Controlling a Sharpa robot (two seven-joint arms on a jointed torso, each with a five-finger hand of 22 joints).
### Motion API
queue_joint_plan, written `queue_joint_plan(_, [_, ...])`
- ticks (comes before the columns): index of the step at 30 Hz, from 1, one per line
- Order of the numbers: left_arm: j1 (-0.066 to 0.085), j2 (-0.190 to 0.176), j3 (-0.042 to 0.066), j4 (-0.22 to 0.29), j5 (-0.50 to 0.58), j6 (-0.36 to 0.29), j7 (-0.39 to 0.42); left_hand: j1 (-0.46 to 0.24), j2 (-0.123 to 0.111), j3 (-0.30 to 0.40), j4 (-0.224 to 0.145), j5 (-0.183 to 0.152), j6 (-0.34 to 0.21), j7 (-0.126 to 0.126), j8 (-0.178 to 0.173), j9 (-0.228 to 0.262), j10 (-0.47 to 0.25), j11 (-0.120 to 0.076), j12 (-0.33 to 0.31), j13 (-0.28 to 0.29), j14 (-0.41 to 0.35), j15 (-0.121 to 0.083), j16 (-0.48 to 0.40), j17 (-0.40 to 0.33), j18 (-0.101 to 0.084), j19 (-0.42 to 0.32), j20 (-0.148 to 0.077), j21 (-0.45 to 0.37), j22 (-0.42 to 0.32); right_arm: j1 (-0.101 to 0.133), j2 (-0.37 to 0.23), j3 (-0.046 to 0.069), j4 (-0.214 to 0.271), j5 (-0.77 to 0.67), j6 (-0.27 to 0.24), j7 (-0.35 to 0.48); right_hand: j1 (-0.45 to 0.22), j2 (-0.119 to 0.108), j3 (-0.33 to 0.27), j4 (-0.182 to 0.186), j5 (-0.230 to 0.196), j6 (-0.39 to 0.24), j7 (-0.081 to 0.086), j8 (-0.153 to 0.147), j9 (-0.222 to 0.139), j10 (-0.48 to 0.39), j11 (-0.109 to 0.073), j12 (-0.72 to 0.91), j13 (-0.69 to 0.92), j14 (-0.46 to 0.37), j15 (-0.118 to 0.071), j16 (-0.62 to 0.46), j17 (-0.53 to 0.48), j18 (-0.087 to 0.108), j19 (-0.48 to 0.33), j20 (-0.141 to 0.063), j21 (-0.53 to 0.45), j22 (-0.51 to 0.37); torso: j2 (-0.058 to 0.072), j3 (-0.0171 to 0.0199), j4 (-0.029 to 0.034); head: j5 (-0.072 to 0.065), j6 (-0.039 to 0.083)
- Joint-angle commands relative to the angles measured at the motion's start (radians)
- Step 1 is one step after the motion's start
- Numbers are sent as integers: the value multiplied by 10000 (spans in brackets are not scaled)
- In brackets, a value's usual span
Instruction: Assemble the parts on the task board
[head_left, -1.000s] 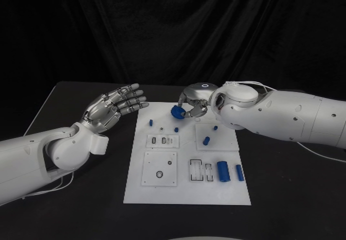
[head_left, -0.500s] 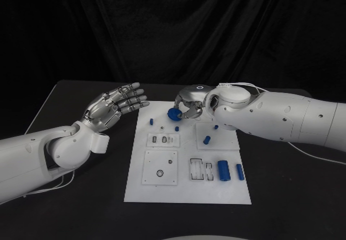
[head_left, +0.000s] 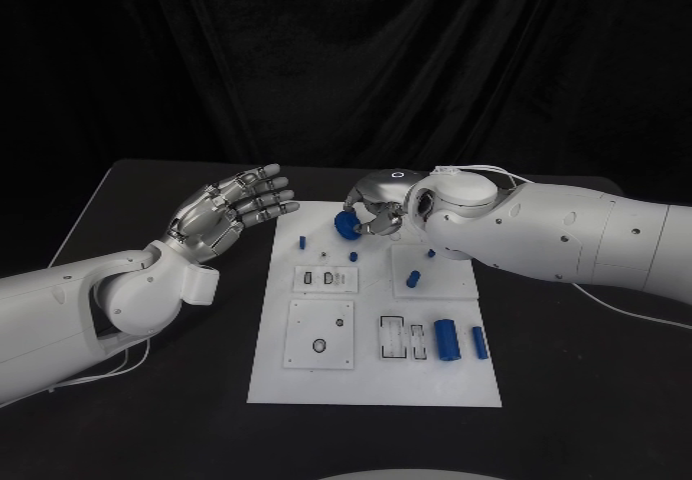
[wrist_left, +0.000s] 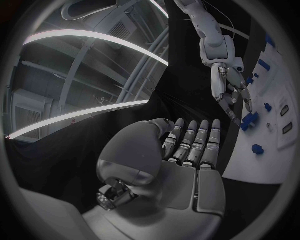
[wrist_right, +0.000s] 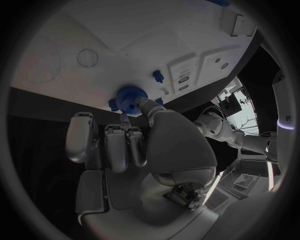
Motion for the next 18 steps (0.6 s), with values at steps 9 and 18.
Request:
queue_joint_plan(9, [-24,18,10,-11,60,126,48,-115,-24,61,9,19,29,26,33,12,21,29,31,6,76,13,53,14,-69,49,-38,49,-9,-39,-33,7,27,-71,76,-200,75,13,-3,-53,-37,-46,-2,-28,-8,31,16,-35,1590,623,74,-24,1634,83,-47,9,-19,537,0,4,-3,-2,-20])
queue_joint_plan(18, [-28,29,10,-37,60,137,42,-118,-24,66,9,18,31,28,34,12,24,31,32,7,76,13,55,14,-69,49,-39,49,-9,-61,-45,7,77,-71,155,-109,22,69,-139,11,-1151,-588,-24,24,-298,-53,-1,-73,1501,606,60,-47,1609,92,-72,-4,-88,517,1,2,-10,-12,-35])
